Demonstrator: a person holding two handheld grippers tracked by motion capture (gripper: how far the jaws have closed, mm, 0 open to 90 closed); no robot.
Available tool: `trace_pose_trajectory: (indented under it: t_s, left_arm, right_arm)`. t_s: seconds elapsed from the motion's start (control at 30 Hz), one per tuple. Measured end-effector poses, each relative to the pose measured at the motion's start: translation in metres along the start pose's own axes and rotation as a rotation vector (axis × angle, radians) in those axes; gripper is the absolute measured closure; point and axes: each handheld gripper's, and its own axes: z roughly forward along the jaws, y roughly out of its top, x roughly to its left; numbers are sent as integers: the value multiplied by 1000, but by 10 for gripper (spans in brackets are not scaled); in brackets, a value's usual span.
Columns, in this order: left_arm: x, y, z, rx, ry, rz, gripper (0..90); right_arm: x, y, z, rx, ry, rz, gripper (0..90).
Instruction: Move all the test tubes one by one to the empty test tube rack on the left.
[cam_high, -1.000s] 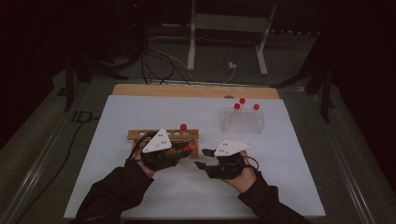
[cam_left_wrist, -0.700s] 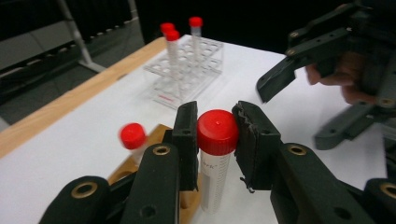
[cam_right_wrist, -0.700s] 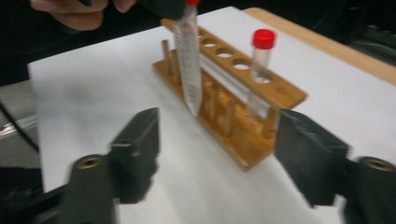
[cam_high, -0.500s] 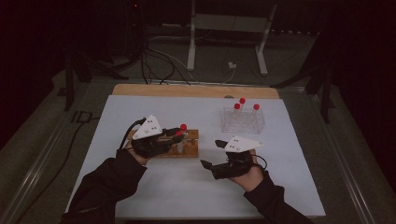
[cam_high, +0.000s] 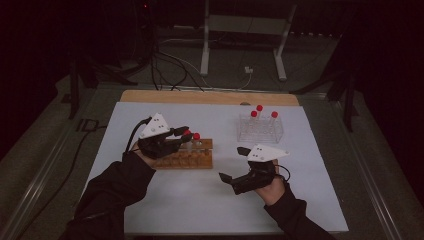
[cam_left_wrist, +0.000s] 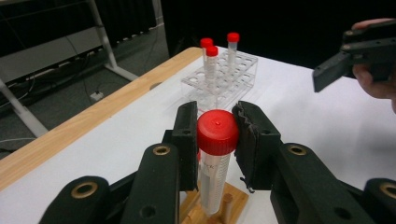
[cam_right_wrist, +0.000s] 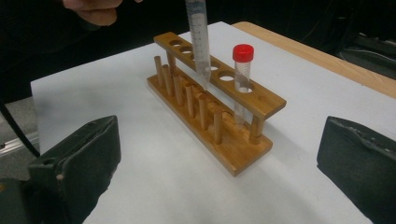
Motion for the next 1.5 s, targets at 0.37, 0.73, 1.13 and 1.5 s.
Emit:
trace_pose_trajectory:
  t_s: [0.37, 0.73, 1.13, 1.5]
  left_arm:
    - [16, 2, 9, -17, 70, -26, 718]
    - [25, -22, 30, 16, 63, -101, 717]
    - [22, -44, 44, 69, 56, -119, 717]
    - [23, -47, 47, 106, 38, -118, 713]
  right_arm:
    - [-3, -1, -2, 3, -4, 1, 0]
    - [-6, -4, -4, -3, 2, 5, 0]
    - [-7, -4, -5, 0, 4, 8, 0]
    - [-8, -3, -6, -4, 11, 5, 0]
